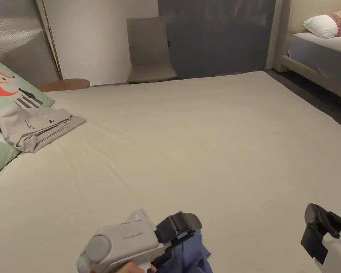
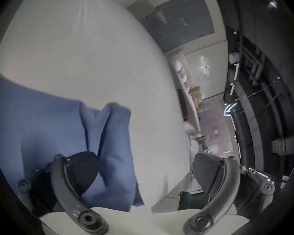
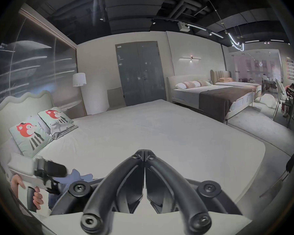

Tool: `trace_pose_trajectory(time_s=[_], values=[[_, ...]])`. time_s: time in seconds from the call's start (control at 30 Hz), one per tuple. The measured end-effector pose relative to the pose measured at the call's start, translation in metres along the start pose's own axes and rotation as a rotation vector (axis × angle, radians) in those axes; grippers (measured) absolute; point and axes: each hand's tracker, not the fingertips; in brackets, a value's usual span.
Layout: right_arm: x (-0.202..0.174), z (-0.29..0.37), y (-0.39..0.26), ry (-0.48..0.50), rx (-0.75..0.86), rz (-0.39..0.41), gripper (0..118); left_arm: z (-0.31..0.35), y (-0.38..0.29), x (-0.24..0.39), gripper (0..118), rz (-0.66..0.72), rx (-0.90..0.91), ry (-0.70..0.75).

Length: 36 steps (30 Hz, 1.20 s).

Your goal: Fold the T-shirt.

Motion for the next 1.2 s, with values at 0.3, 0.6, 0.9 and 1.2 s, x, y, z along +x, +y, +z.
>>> trace_pose_trajectory(time_s=[0.3, 0.6, 0.9, 1.2], values=[[-0.005, -0.007, -0.006, 0.031, -0.013, -0.027, 1, 0.015, -0.041, 0.015, 1, -0.627, 0.323, 0.652], [-0.008, -0.004, -0.008, 0.043, -0.014, -0.006, 1, -0.068, -0.108, 0.036, 1, -0.772, 0.105, 0.526], [0.0, -0.001, -0.004, 0.022, -0.012, -0.008, 1, -0.085, -0.12, 0.053, 0, -0.711, 0.015, 0.311], [-0.047, -0.014, 0.004, 0.185, 0.002, 0.051, 1, 0.049, -0.059, 0.049, 1, -0.599, 0.4, 0.219]])
